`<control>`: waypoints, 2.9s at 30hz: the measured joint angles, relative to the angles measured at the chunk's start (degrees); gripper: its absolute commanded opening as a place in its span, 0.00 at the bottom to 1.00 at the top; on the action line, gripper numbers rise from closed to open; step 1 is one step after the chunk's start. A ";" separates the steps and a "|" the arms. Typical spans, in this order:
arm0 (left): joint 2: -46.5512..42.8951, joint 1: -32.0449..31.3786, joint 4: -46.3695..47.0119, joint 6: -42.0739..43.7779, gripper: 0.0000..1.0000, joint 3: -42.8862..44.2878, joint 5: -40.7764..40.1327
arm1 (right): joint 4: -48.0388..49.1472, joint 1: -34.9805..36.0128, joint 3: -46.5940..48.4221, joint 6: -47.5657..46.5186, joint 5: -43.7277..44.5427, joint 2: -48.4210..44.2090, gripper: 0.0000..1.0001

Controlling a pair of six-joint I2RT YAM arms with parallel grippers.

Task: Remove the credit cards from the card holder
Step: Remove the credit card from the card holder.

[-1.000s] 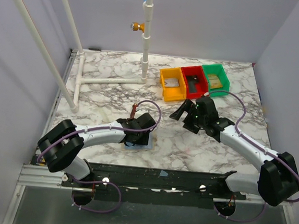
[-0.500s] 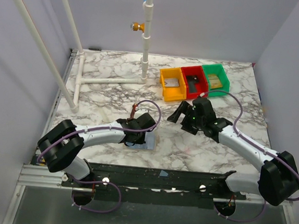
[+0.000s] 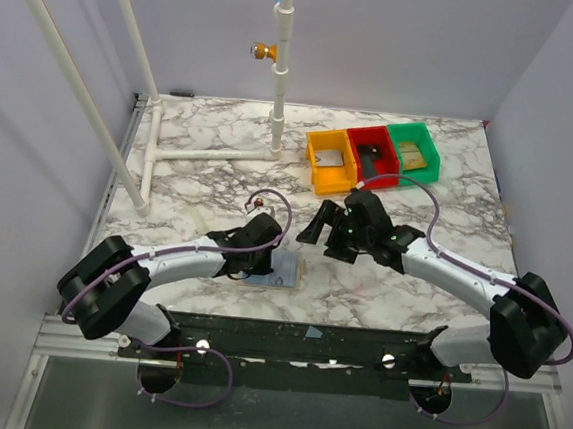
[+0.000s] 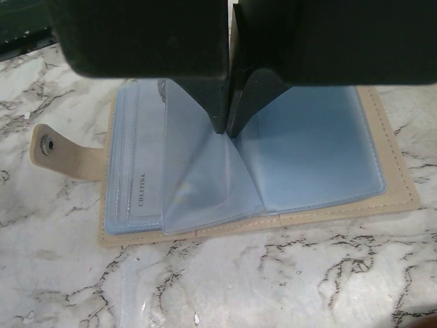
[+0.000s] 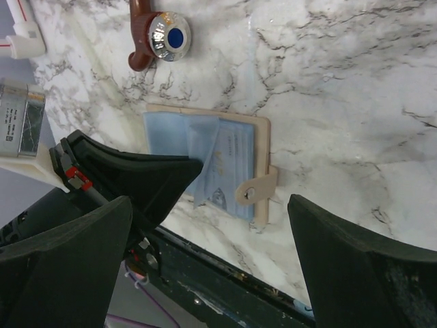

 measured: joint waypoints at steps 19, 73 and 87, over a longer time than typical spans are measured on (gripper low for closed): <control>-3.54 7.28 15.34 -1.49 0.00 -9.42 13.46 | 17.55 2.21 -1.27 11.89 -9.70 12.63 1.00; -8.61 7.98 15.67 -1.38 0.00 -13.42 15.67 | 30.86 5.99 -3.98 21.81 -8.70 20.17 0.71; -10.64 7.98 15.13 -0.39 0.00 -14.36 15.65 | 30.80 7.52 -4.15 22.05 -8.66 21.94 0.23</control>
